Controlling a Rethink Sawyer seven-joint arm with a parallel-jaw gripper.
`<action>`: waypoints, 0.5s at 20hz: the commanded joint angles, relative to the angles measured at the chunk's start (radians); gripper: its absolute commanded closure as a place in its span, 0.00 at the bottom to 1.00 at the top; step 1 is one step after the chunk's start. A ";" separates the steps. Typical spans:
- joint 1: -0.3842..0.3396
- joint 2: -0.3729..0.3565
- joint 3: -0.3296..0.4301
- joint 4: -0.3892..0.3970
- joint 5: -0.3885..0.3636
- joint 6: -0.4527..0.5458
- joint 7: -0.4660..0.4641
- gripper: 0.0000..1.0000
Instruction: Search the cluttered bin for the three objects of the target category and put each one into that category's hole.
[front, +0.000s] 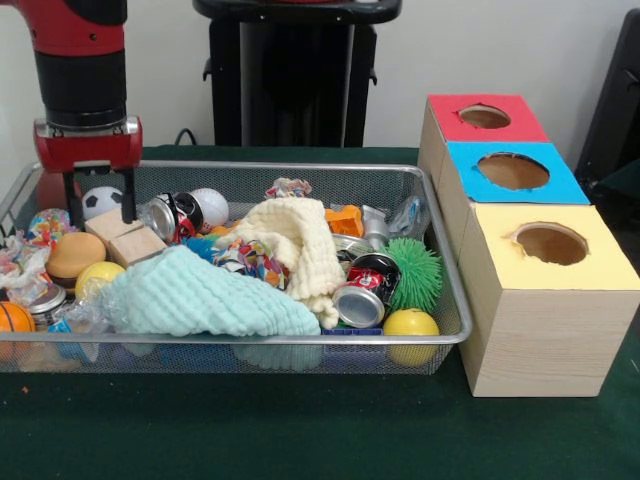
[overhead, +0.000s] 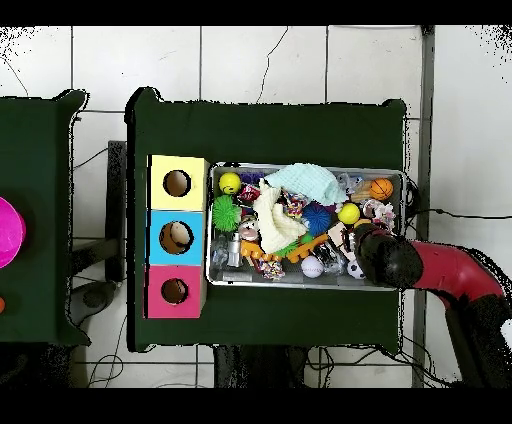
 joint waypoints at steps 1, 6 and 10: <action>-0.054 0.012 0.033 0.053 0.130 0.058 0.113 0.00; -0.051 -0.008 -0.003 0.102 0.129 0.056 0.091 0.00; -0.056 -0.020 -0.011 0.127 0.116 0.047 0.062 0.00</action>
